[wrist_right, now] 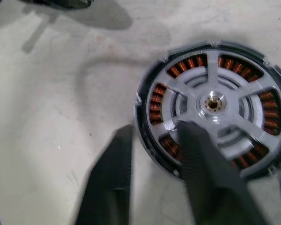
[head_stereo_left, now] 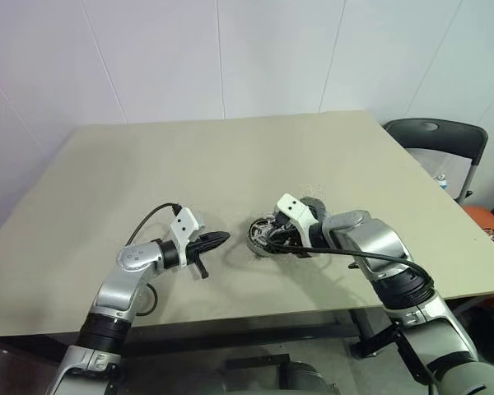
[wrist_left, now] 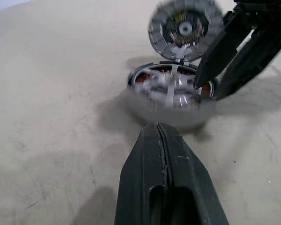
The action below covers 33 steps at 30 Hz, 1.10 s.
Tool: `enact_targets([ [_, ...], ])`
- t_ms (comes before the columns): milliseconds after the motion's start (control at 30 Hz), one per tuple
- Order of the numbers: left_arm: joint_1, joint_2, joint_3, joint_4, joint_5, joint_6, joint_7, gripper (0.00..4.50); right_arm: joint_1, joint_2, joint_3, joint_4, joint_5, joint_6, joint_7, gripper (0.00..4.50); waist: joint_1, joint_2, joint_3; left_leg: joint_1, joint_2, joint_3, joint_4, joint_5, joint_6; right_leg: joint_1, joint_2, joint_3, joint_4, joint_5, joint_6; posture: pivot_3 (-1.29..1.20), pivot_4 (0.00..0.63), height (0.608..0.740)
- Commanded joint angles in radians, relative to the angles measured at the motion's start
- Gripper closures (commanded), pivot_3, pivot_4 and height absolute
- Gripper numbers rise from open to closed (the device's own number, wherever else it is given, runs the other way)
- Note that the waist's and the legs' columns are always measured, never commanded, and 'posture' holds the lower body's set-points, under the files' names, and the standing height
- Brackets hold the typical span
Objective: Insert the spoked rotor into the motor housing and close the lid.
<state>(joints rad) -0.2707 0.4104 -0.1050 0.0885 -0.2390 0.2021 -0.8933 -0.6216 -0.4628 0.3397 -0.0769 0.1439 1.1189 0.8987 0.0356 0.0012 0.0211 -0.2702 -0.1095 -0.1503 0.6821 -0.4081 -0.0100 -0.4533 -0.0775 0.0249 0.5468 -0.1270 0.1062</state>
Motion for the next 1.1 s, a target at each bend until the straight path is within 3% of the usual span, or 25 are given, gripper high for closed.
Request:
enact_targets([
  [33,-0.017,0.005,0.004,-0.009,0.003,-0.026,0.0,4.5,-0.016,-0.012,0.013,-0.063,0.046,-0.047,0.033,1.78,-0.001,0.0,0.0,0.0,0.0,0.0,0.0,0.0,0.0,0.0,0.0,0.0,0.0,0.0,0.0,0.0,0.0,0.74],
  [333,-0.018,0.004,0.008,-0.018,-0.014,-0.011,-0.025,4.5,-0.114,0.086,-0.145,0.067,0.102,-0.234,-0.06,1.78,-0.001,0.0,0.0,0.001,0.0,0.003,0.0,0.0,0.0,0.0,0.0,0.0,0.0,0.001,-0.001,0.0,0.0,0.74],
  [433,-0.017,0.005,0.009,-0.017,-0.012,-0.01,-0.028,4.5,-0.176,0.073,-0.18,0.184,0.049,-0.355,-0.136,2.39,0.001,0.0,0.0,0.001,0.0,0.005,0.0,0.0,0.0,0.0,0.0,0.0,0.0,0.002,-0.002,0.0,0.0,0.74],
  [633,-0.017,0.005,0.011,-0.014,-0.012,-0.01,-0.03,4.5,-0.268,-0.04,-0.16,0.365,-0.084,-0.55,-0.18,4.4,-0.003,0.0,0.0,0.0,0.0,0.008,-0.001,0.0,0.001,-0.004,-0.001,0.0,0.0,0.002,-0.003,0.0,0.0,0.74],
  [800,-0.016,0.004,0.011,-0.008,-0.013,-0.008,-0.034,4.5,-0.284,-0.173,-0.059,0.442,-0.27,-0.709,-0.185,4.48,-0.009,0.0,0.0,-0.002,0.001,0.01,-0.001,-0.001,0.001,-0.006,-0.001,0.0,0.0,0.003,-0.004,0.0,0.0,0.74],
  [1100,-0.015,-0.001,0.012,-0.003,-0.028,-0.005,-0.048,4.5,-0.16,-0.286,0.026,0.369,-0.373,-0.696,-0.022,4.48,-0.025,0.0,0.0,-0.001,0.002,0.01,-0.001,-0.001,0.002,-0.005,-0.001,0.0,0.0,0.003,-0.004,0.0,0.0,0.74],
])
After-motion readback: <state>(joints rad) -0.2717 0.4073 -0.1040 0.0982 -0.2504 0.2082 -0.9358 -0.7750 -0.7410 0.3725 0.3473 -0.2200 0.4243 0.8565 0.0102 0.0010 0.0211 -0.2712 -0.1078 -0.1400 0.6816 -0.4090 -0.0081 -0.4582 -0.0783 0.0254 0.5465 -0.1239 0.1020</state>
